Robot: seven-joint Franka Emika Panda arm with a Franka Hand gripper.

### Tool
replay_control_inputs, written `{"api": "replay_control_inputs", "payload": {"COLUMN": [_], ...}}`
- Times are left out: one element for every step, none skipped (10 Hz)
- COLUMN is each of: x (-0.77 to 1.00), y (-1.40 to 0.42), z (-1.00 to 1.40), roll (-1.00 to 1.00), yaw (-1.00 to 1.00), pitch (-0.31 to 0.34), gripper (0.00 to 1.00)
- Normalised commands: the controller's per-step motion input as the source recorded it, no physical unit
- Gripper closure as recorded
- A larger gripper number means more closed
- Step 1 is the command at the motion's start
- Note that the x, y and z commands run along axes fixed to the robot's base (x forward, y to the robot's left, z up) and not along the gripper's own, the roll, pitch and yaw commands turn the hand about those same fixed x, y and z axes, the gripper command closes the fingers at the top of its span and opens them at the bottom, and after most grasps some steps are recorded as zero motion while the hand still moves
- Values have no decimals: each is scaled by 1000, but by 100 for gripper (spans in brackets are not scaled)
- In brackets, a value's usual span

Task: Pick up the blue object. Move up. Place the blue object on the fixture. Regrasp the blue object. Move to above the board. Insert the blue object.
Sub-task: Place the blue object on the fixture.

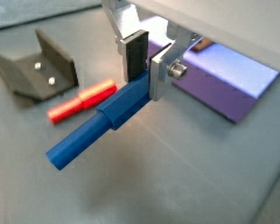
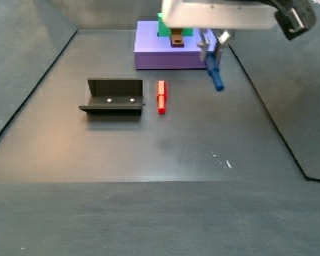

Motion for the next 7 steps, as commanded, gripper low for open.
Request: {"api": "replay_control_inputs", "payload": {"x": [583,577,571,600,620,660,737], "y": [0,0,0,0,0,0,0], "z": [234,246,249,254,251,54,0], "roll": [-1000,-1000,-1000,-1000,-1000,-1000,-949], "yaw": [-300,-309,-311,-309,-297,-291,-286], "pitch": [-171,-186,-183,-160,-143,-94,-106], "gripper": [100,100,100,100,100,100,100]}}
